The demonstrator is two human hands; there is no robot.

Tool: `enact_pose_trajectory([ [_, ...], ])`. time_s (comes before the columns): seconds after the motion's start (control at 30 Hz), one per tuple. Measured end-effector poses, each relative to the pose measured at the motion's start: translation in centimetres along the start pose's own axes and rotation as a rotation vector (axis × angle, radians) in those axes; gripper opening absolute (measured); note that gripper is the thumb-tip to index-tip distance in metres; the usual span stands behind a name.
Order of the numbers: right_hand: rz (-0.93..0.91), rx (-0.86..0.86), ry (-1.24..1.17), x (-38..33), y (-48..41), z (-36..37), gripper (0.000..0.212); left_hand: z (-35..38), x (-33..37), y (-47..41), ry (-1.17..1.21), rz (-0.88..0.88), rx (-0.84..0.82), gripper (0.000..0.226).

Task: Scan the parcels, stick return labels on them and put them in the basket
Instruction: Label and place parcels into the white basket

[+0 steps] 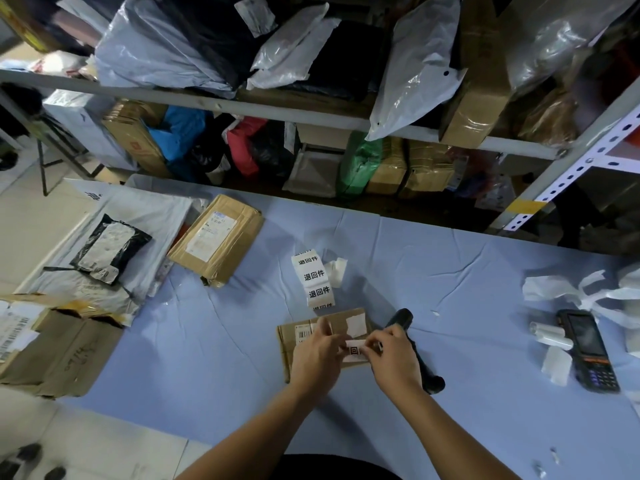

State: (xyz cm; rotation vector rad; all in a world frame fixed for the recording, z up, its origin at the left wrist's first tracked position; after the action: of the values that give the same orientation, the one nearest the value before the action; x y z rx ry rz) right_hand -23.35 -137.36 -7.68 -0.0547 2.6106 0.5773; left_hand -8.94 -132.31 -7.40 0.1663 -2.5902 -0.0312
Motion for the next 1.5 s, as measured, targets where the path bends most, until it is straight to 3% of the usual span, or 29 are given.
enact_pose_trajectory([
  [0.17,0.032,0.04,-0.17,0.7,0.3,0.2,0.011,-0.8,-2.4,1.2,0.002,-0.187,0.059,0.028],
  [0.27,0.071,0.027,-0.258,0.8,0.4,0.4,0.025,-1.5,-3.6,2.6,-0.1,-0.417,0.16,0.061],
  [0.33,0.08,-0.008,-0.257,0.7,0.6,0.7,0.029,-1.7,-4.6,3.9,-0.119,-0.654,0.142,0.083],
  [0.4,0.073,-0.037,-0.265,0.4,0.9,1.0,0.029,-1.5,-5.4,5.0,0.167,-0.875,0.111,0.086],
  [0.43,0.064,-0.051,-0.279,0.2,1.1,1.2,0.028,-1.4,-5.5,5.5,0.384,-0.909,0.121,0.068],
  [0.5,0.038,-0.053,-0.291,-0.3,1.7,1.7,0.027,-1.6,-5.8,6.7,0.579,-0.878,0.187,0.031],
  [0.53,0.034,-0.047,-0.295,-0.7,2.1,1.9,0.027,-2.0,-5.9,7.2,0.592,-0.851,0.225,0.029],
  [0.8,-0.145,0.0,-0.428,-8.1,5.8,2.9,0.031,-10.1,-9.0,12.8,0.62,-0.682,0.513,0.048],
  [1.03,-0.264,0.042,-0.468,-21.0,11.7,4.9,0.032,-20.5,-15.4,18.8,0.608,-0.551,0.717,0.049],
  [1.2,-0.36,0.059,-0.565,-32.1,17.5,7.4,0.016,-30.4,-21.7,24.2,0.569,-0.391,0.845,0.049],
  [1.33,-0.445,0.042,-0.647,-41.7,21.4,10.3,0.01,-38.7,-27.8,28.7,0.543,-0.311,0.903,0.045],
  [1.5,-0.498,-0.006,-0.618,-52.3,22.6,14.4,0.011,-46.5,-36.6,30.9,0.62,-0.367,0.855,0.038],
])
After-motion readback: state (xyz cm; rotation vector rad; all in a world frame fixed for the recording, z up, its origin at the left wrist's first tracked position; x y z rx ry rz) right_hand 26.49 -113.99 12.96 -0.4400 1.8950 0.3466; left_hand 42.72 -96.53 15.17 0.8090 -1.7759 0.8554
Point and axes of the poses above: each hand's wrist, its own y-axis away from the middle knuckle, its own z-axis out of the palm, x = y × z, the point moved 2 cm from there along -y, towards the middle knuckle, and after that the axes turned 4 degrees about z, right-handed, at the moved point
